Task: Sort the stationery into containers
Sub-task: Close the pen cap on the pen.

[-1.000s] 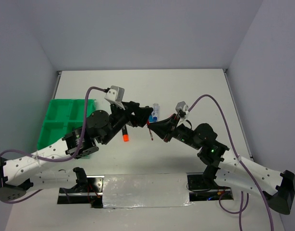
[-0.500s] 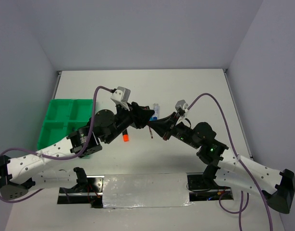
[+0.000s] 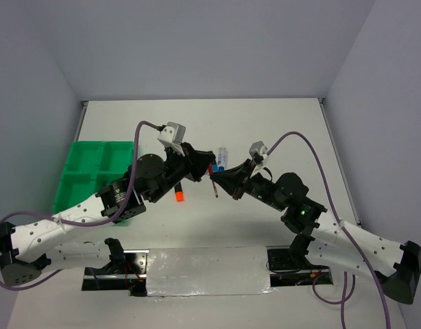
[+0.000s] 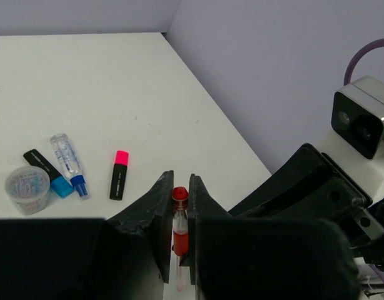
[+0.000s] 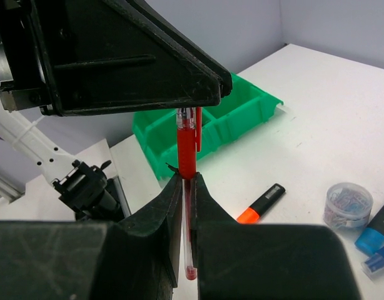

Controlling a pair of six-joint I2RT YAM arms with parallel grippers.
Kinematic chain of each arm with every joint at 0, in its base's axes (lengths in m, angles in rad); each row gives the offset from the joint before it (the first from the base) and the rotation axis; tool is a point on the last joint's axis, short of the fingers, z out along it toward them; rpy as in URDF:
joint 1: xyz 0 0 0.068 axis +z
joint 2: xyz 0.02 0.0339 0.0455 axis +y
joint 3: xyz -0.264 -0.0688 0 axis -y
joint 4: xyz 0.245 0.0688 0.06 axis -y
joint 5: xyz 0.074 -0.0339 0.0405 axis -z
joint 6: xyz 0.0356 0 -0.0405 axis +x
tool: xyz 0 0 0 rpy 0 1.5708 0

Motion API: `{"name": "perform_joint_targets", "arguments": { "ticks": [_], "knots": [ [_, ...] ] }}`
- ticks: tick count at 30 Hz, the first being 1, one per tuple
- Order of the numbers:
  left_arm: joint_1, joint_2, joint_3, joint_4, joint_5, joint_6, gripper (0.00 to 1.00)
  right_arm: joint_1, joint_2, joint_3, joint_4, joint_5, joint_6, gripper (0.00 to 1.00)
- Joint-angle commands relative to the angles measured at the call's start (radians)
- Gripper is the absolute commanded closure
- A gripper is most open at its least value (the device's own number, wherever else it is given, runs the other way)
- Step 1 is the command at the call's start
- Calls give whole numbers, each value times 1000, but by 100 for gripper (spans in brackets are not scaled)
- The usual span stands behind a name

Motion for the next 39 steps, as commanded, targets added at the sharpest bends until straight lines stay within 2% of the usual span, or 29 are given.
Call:
{"name": "perform_joint_targets", "arguments": {
  "ticks": [1, 8, 18, 29, 39],
  "knots": [
    [3, 21, 15, 0, 46, -4, 100, 10, -23, 75, 9, 16, 14, 100],
    [3, 14, -31, 37, 108, 2, 100, 6, -29, 131, -3, 23, 55, 100],
    [1, 21, -104, 85, 220, 68, 100, 3, 2, 258, -167, 108, 131, 100],
    [0, 51, -143, 83, 294, 22, 100, -2, -26, 263, -123, 43, -9, 100],
    [-3, 29, -224, 128, 274, -27, 100, -29, -51, 252, -71, 40, 37, 100]
  ]
}}
